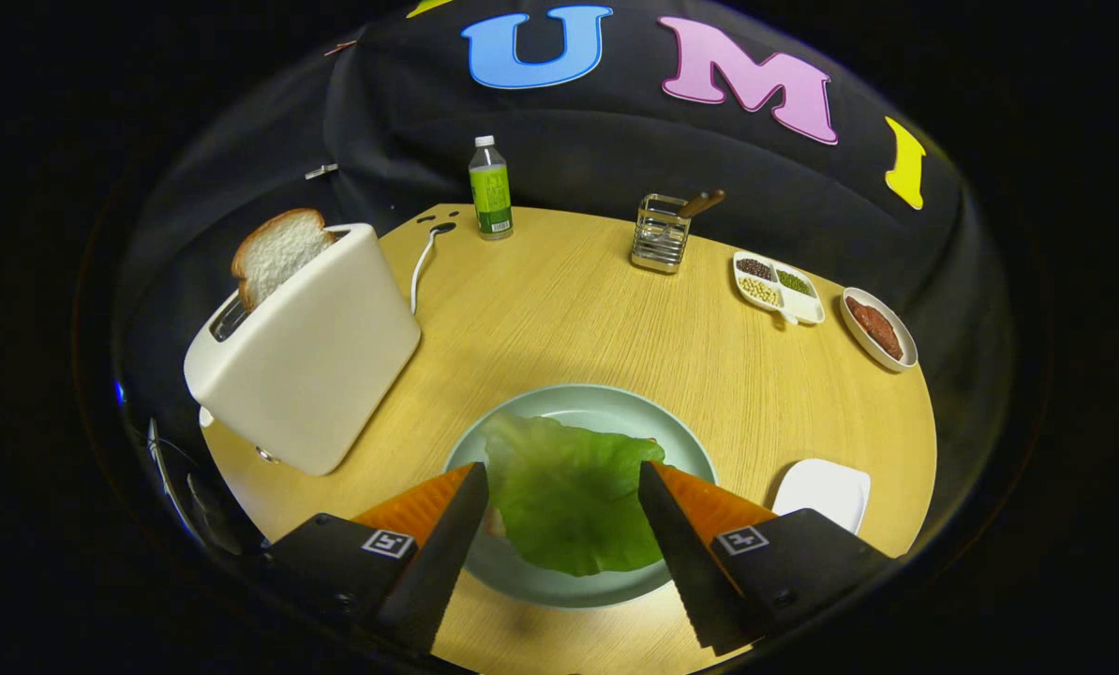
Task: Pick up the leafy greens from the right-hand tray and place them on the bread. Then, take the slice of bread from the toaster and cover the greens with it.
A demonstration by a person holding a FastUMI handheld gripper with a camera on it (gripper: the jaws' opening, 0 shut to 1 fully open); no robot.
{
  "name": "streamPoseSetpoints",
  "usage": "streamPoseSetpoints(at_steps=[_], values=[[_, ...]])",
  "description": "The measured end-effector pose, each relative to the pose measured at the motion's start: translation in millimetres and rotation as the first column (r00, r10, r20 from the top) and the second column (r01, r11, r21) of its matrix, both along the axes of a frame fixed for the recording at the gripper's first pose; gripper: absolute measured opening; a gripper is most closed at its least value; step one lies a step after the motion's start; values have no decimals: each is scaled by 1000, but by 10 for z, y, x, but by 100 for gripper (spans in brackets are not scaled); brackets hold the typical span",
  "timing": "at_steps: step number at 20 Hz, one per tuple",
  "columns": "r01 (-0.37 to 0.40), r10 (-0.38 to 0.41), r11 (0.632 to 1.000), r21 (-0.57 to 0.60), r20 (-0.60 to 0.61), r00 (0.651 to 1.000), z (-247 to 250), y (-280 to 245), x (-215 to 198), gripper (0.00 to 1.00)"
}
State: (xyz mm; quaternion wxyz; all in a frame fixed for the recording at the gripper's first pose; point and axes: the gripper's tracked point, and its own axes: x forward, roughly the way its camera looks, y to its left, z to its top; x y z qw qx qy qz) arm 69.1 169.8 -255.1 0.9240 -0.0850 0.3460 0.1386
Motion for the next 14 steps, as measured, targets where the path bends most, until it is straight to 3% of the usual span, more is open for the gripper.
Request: streamPoseSetpoints(at_steps=[4,9,14], values=[[-28,24,998,51,89,996,445,238,35,100],[-161,143,985,67,212,967,1066,797,52,99],[-261,222,956,131,257,941,1502,1449,16,99]])
